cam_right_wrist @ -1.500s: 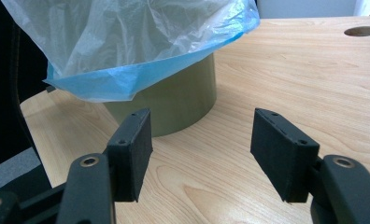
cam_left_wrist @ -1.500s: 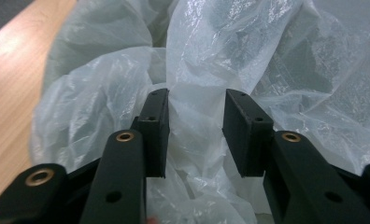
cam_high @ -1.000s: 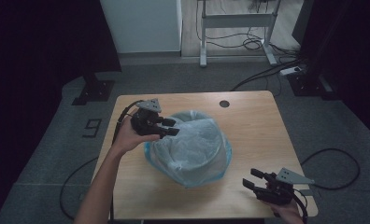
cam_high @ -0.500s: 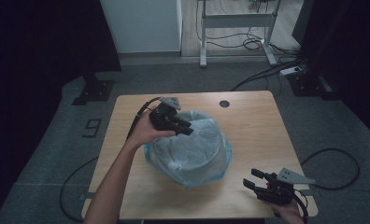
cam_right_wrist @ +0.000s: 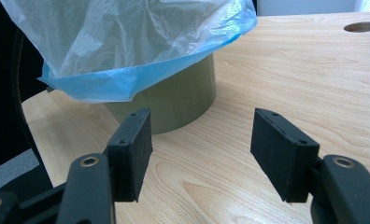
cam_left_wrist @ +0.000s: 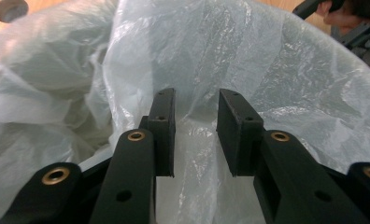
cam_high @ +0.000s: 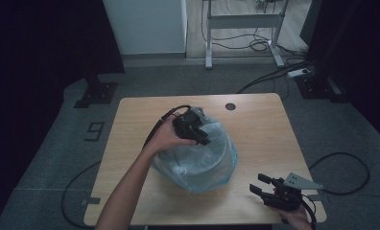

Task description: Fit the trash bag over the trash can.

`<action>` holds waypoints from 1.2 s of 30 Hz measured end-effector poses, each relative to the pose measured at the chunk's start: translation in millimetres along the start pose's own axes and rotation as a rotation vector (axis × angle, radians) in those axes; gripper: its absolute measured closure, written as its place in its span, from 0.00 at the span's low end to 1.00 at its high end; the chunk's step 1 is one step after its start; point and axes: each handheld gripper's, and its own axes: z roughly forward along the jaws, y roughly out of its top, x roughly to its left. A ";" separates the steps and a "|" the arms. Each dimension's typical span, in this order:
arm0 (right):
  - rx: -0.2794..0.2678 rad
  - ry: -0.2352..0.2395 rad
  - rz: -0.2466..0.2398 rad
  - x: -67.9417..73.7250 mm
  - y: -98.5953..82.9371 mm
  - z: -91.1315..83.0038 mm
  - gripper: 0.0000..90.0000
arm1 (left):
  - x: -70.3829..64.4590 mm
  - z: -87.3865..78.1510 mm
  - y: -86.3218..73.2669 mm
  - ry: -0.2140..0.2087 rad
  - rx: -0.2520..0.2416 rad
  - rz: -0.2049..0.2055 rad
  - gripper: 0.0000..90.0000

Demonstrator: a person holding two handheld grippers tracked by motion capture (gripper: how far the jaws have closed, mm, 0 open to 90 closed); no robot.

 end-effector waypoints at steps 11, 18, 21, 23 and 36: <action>0.000 -0.003 0.001 -0.6 -0.2 -1.1 0.42 | -1.3 0.4 -0.5 -0.010 -0.002 0.001 0.71; 0.000 -0.003 0.000 0.3 -0.3 0.1 0.42 | 1.0 -29.4 -11.5 0.023 -0.103 -0.023 0.62; 0.003 -0.001 -0.001 0.9 -0.4 0.8 0.42 | 2.7 -36.0 -17.6 0.031 -0.112 -0.042 0.62; 0.003 -0.001 -0.001 1.1 -0.5 1.3 0.42 | 5.4 -36.3 -21.5 0.044 -0.097 -0.054 0.62; 0.004 -0.005 -0.001 -0.2 -1.4 0.8 0.42 | 16.8 -10.8 -24.1 0.055 0.044 -0.096 0.61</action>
